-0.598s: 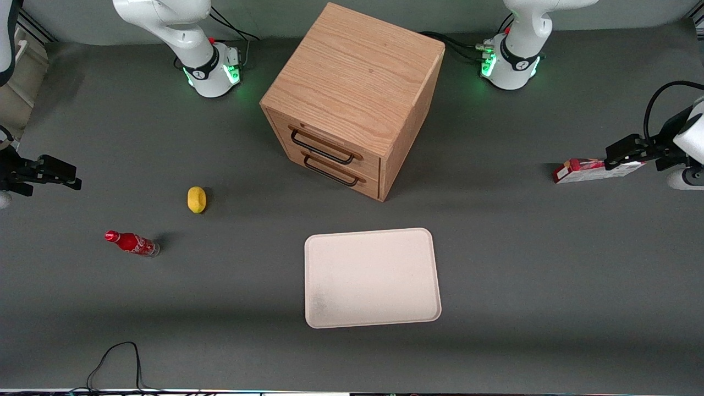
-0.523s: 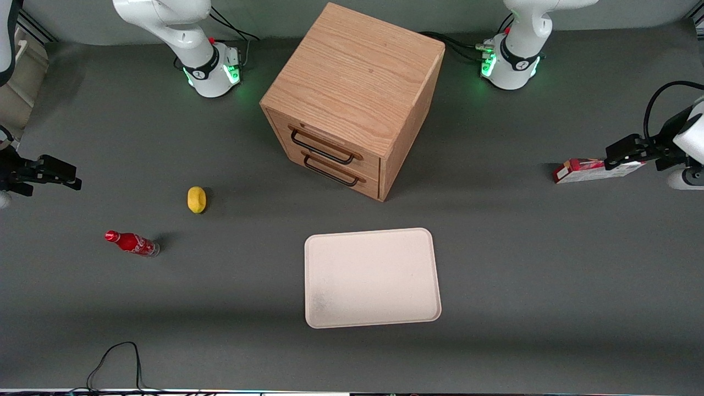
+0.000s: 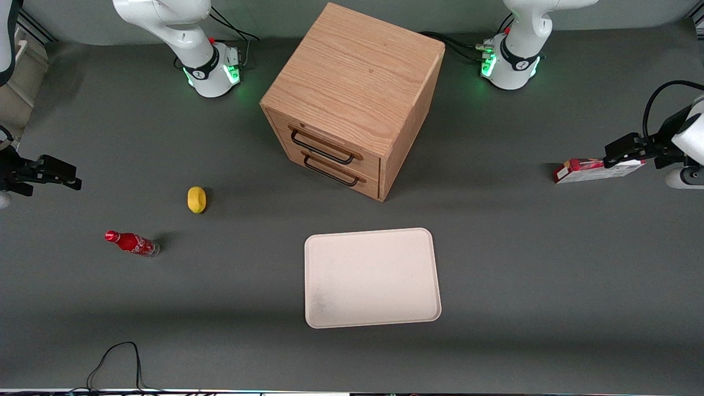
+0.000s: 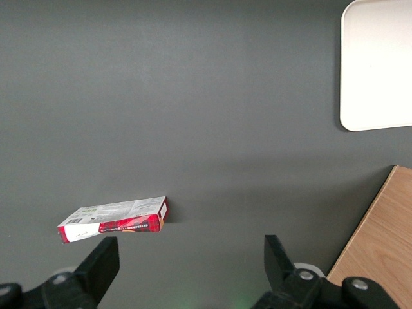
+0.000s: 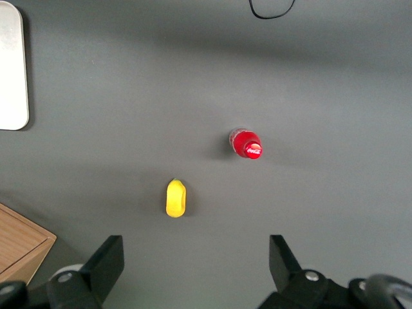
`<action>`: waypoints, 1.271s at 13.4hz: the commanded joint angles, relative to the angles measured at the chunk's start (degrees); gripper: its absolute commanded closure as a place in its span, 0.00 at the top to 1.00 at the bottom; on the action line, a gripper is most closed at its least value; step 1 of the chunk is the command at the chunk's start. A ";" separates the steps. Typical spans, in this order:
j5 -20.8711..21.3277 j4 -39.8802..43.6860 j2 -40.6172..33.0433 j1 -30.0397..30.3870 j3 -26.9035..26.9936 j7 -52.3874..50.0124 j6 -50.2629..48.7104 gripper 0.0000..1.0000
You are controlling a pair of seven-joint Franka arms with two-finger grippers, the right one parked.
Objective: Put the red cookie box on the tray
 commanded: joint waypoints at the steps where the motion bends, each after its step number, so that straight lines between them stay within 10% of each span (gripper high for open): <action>1: 1.03 -0.48 -0.70 -0.09 0.06 -0.87 -1.28 1.00; 17: 3.14 -34.41 -26.63 15.46 2.77 7.35 9.09 1.00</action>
